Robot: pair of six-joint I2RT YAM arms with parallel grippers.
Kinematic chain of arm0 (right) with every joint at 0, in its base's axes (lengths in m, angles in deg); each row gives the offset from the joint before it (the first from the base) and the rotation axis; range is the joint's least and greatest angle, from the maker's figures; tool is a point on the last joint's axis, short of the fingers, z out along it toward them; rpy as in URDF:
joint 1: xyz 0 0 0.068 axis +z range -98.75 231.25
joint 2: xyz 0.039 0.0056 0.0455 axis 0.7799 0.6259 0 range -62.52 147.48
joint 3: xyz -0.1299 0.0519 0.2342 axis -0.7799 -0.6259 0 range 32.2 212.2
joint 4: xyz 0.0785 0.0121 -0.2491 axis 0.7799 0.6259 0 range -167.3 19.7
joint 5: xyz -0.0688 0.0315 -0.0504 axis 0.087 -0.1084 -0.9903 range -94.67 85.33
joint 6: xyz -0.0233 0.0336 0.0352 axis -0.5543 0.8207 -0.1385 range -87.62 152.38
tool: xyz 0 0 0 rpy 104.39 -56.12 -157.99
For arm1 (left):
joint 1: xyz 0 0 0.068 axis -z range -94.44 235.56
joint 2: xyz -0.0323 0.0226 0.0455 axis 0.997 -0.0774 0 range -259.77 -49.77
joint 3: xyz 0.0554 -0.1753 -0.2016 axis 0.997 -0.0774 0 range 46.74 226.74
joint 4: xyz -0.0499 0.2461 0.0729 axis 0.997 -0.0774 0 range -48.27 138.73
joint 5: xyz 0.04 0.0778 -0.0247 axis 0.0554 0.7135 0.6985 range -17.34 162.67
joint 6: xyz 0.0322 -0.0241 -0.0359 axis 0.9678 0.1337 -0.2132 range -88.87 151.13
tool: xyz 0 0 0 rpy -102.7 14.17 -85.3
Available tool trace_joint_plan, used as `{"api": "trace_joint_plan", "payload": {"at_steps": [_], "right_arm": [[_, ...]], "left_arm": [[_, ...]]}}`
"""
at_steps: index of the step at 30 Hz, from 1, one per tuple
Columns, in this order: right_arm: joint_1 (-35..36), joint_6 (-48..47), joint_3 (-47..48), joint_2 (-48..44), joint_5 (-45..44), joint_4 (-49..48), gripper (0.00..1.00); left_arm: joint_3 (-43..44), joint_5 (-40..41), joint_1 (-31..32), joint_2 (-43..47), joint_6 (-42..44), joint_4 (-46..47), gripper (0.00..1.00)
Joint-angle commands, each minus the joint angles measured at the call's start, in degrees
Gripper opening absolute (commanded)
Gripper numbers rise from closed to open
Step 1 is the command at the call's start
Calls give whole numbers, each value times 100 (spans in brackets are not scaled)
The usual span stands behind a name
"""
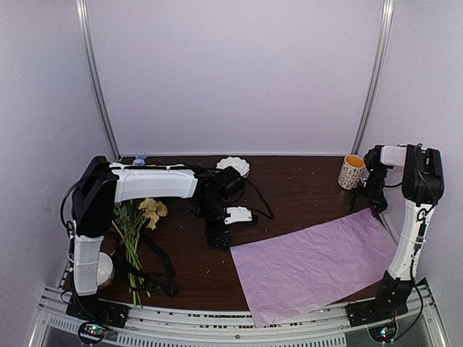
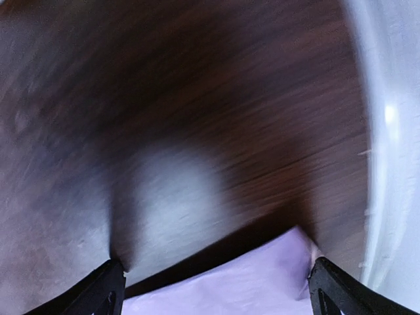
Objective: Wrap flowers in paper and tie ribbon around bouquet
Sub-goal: Move the folded wrapping paper to the corner of the board.
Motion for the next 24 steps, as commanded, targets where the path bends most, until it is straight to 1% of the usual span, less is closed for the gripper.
{"api": "trace_joint_plan", "payload": {"at_steps": [1,4,5,8,10,11,12,15,17,21,24], "right_arm": [[142,-117,-225,97,1458,205,100],[552,-57,-318,199,1740,166,99],[723,18,-375,232,1758,94,97],[1343,90,-281,304,1003,333,96],[1596,59,-315,179,1277,306,93],[1723,138,-307,73,1152,257,89],[1822,231,-307,-37,1238,132,85],[2189,375,-176,-179,1941,-184,71],[2443,409,68,-164,2206,-243,56],[2741,504,498,-113,2509,-309,22],[2820,567,624,-134,2872,-446,7]], "left_arm": [[130,45,-83,95,-65,79,86],[106,74,-94,159,-59,34,86],[109,31,-101,183,-48,5,87],[212,-208,-126,212,22,-184,87],[252,-293,-153,212,45,-239,86],[253,-287,-162,206,42,-238,86],[253,-285,-164,202,41,-244,86],[247,-309,-172,202,43,-237,87],[205,-291,-180,211,52,-218,86],[139,-235,-198,229,54,-149,86],[144,-210,-203,226,40,-128,86]]}}
